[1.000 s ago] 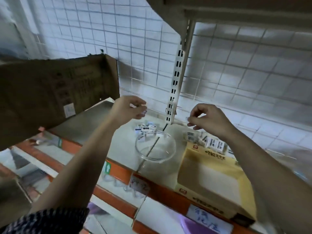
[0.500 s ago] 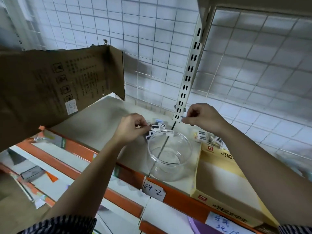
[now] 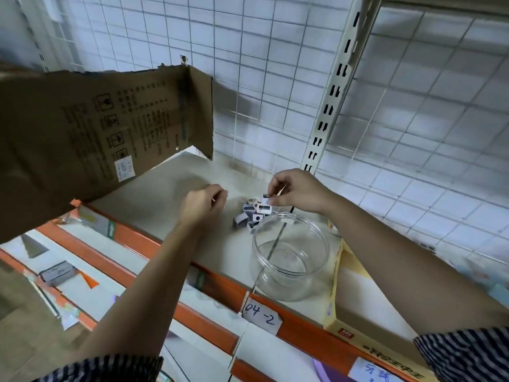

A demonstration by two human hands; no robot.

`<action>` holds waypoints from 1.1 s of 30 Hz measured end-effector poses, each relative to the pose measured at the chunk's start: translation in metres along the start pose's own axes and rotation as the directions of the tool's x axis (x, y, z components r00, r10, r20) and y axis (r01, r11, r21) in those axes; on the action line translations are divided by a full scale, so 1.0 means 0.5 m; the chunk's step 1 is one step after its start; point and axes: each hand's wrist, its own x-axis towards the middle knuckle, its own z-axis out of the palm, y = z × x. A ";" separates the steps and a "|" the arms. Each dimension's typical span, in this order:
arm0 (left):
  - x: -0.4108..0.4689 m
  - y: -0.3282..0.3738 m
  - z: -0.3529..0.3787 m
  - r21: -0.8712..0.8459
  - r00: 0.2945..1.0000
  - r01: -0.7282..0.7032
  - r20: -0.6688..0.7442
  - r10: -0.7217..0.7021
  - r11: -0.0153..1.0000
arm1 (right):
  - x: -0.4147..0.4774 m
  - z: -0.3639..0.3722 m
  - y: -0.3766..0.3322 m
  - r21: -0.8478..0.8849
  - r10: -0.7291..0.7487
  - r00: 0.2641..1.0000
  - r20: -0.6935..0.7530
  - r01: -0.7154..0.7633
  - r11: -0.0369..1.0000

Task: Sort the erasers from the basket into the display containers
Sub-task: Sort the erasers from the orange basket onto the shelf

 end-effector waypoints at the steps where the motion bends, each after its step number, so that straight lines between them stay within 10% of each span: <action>1: 0.002 -0.003 0.001 0.016 1.000 0.012 0.007 -0.012 1.000 | 0.005 0.003 -0.003 -0.007 -0.001 1.000 0.017 0.001 1.000; 8: 0.003 -0.008 0.003 0.048 1.000 -0.012 0.011 0.011 0.999 | -0.001 0.004 -0.007 -0.064 -0.023 0.999 0.029 0.025 0.998; 16: -0.002 0.118 -0.060 0.023 0.941 -0.278 -0.194 0.277 0.960 | -0.114 -0.093 0.004 0.102 0.050 0.962 -0.270 -0.023 0.995; 33: -0.186 0.700 0.184 -0.299 0.784 -0.596 -0.013 0.621 0.746 | -0.644 -0.305 0.181 -0.077 0.139 0.582 -0.801 -0.331 0.940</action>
